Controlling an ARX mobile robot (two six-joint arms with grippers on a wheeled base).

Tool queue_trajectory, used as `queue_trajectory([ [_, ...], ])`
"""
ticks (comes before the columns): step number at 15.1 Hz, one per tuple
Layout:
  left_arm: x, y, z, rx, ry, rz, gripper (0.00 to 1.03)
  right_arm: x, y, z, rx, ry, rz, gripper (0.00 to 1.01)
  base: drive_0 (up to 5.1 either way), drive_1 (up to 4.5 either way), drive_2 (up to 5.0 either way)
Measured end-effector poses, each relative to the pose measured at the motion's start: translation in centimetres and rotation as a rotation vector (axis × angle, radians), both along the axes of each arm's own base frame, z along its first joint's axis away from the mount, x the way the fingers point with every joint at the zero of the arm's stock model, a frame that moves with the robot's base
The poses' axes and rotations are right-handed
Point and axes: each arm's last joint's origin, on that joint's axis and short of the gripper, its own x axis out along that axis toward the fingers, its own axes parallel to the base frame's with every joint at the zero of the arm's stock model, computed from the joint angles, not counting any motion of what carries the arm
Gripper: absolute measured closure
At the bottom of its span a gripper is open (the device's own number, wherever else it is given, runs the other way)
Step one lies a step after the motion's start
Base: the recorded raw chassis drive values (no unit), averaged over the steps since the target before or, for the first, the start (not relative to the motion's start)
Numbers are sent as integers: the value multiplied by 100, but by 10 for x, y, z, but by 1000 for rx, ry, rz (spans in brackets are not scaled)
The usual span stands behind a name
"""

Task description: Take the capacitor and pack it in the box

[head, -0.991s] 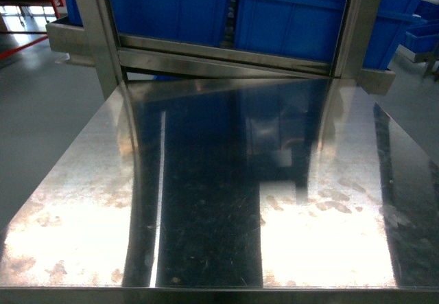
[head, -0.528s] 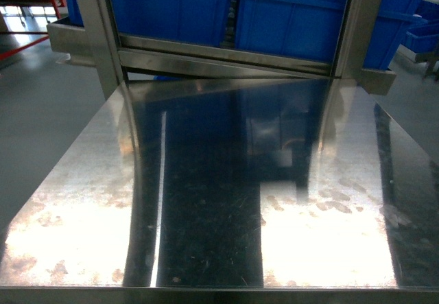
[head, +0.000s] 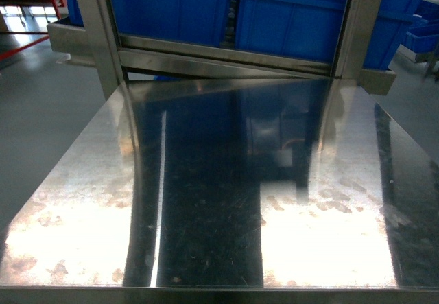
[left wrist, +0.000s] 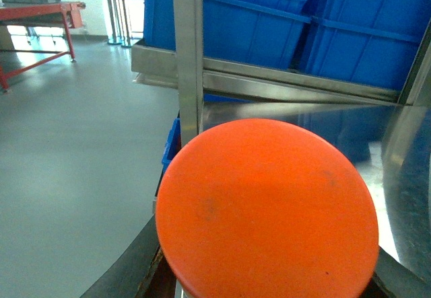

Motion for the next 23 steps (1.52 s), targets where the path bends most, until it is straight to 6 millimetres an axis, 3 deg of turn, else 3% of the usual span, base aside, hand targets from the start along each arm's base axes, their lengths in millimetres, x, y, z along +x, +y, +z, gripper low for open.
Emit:
queue_trajectory([
  [23,0,0,0,3,-1,1,58,0,0,0,0,0,0,3,0,0,0],
])
